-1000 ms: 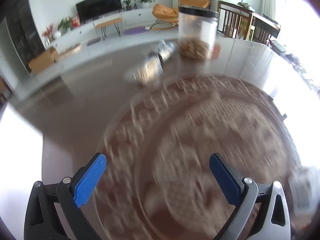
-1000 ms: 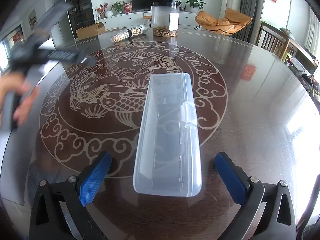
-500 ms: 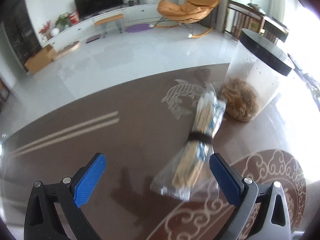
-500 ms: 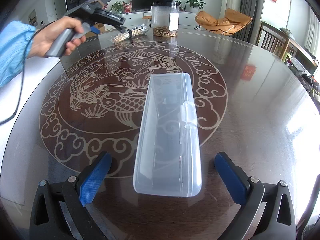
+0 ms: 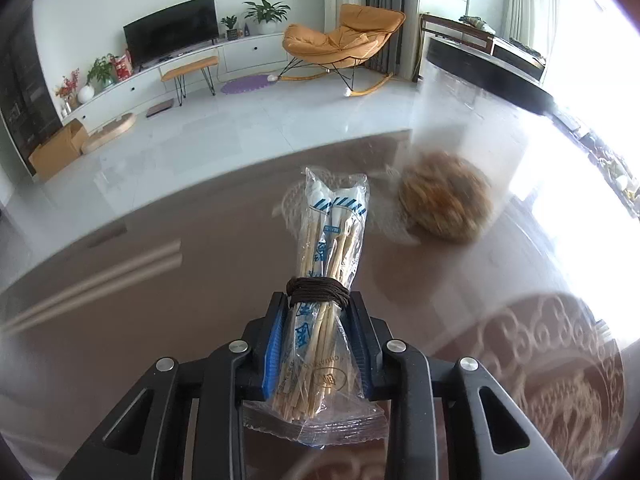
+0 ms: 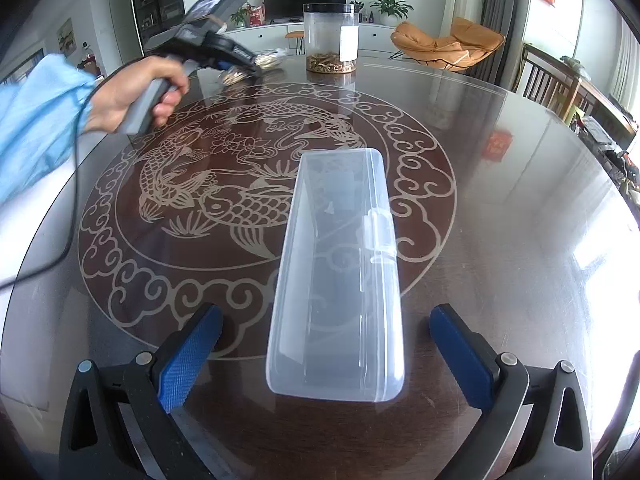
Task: Organize objects
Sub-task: 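Grasp the bagged wooden chopsticks with the left tool while the right tool holds the case, then carry the case and chopsticks over the white bin and open both tools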
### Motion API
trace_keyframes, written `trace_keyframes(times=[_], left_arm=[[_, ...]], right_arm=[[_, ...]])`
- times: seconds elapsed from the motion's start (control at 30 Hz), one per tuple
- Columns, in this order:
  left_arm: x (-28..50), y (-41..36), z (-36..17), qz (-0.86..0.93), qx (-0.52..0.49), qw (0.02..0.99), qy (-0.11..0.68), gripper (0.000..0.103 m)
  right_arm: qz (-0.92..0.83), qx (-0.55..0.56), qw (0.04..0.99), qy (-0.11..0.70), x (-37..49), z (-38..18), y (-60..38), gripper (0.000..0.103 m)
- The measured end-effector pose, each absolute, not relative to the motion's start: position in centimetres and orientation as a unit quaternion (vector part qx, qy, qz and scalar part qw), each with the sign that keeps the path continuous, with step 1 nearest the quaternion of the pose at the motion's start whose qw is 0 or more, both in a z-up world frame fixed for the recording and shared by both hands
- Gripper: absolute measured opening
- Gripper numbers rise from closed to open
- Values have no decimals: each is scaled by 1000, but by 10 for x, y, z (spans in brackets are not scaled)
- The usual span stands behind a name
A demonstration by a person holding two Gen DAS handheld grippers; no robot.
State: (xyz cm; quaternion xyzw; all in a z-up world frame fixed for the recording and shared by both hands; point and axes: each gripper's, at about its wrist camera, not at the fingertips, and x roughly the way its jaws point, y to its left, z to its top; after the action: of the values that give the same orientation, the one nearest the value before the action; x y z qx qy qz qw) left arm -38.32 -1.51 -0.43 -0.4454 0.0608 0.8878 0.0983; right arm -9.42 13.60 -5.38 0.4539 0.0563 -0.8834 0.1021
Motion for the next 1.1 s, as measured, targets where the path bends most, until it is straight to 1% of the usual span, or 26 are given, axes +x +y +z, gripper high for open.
trace_keyframes(times=[0.1,0.2,0.3,0.43,0.53,0.63,0.73,0.83,0.93,1.07,1.1], left_arm=[[-339,-13,-3,891,-445,65,65,30],[-280,-21,-2,894,-446,17,24,30],[-196,-16,-1,900,-434,-17,-11,30],[-99,1,-5,900,-436,-14,-1,30],[-49,15,-6,900,-436,-8,20,31],[-35,16,-6,900,-434,-5,33,31],[-35,8,-7,900,-434,-5,22,34],[-51,3,-9,901,-434,-2,18,34],[-48,-3,-11,901,-433,-4,15,37],[-50,-4,-13,901,-433,-2,13,37],[-50,-4,-13,901,-433,-3,12,40]], right_arm=[[-883,454,102,57,-96,-54,136,103],[-883,454,103,57,-96,-54,136,103],[-883,454,103,57,-96,-54,136,103],[-883,454,103,57,-96,-54,136,103],[-883,455,104,58,-96,-54,136,103],[-883,454,104,58,-96,-54,136,103],[-883,455,103,59,-95,-53,137,103],[-883,454,103,59,-94,-52,137,103],[-883,454,103,59,-94,-52,138,103],[-883,454,102,59,-94,-52,137,103],[-883,454,102,59,-94,-52,137,103]])
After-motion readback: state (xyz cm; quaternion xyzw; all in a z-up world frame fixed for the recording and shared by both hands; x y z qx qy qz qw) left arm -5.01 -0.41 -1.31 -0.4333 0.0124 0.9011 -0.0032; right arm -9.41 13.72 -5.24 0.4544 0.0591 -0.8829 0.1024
